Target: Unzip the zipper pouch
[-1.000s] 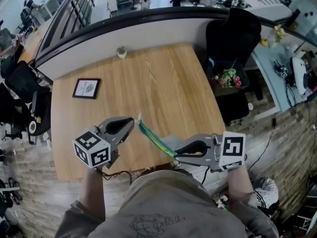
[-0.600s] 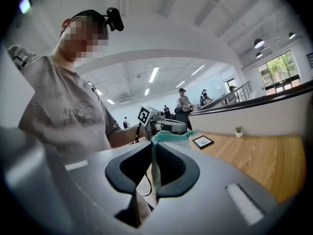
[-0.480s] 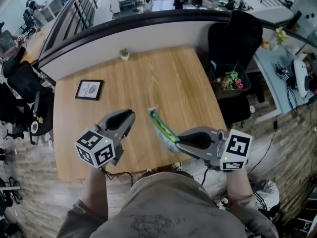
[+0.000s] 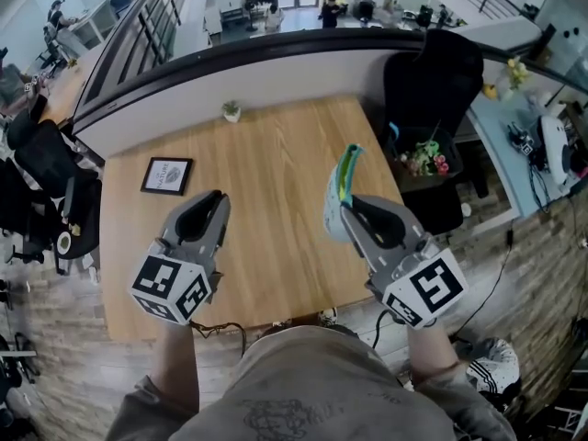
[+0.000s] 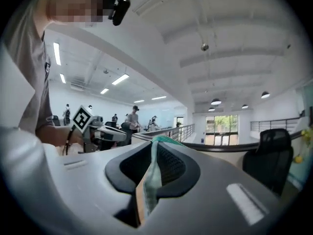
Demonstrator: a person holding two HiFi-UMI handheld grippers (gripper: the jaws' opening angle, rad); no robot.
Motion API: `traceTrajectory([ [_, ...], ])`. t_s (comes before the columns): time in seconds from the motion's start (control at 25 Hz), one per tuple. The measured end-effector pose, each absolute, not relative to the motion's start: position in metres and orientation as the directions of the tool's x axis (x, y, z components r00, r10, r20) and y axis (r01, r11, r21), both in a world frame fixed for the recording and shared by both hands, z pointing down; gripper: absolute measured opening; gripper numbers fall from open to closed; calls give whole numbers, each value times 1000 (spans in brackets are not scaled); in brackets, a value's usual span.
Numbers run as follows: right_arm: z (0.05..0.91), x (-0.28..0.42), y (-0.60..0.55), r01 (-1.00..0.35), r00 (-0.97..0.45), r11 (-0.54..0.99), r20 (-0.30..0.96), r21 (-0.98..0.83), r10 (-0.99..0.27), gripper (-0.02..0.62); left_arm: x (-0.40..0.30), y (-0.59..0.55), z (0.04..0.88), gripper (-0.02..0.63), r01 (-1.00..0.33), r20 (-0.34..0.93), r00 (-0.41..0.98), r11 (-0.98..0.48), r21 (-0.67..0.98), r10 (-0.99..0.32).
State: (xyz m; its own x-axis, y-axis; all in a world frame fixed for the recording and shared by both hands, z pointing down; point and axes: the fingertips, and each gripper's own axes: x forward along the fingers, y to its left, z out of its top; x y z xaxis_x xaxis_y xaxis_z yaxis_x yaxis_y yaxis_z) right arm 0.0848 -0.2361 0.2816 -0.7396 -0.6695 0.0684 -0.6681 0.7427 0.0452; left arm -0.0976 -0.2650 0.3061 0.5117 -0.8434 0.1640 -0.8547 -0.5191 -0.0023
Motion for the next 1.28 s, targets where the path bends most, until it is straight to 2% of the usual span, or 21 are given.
traceTrajectory([
  [0.36, 210, 96, -233, -780, -625, 609, -119, 143, -772, 46, -105, -264, 246, 40, -895, 13, 426, -423, -139, -905],
  [0.56, 192, 112, -230, -821, -571, 559, -175, 118, -802, 46, -106, -256, 235, 25, -891, 1, 379, -365, -271, -925],
  [0.84, 207, 127, -226, -847, -531, 519, -148, 113, -834, 46, -103, -243, 246, -2, -894, -9, 383, -368, -255, -924],
  [1.28, 284, 127, -230, -851, -517, 517, 24, 97, -855, 44, -106, -235, 309, -2, -899, 135, 364, -385, -208, -922],
])
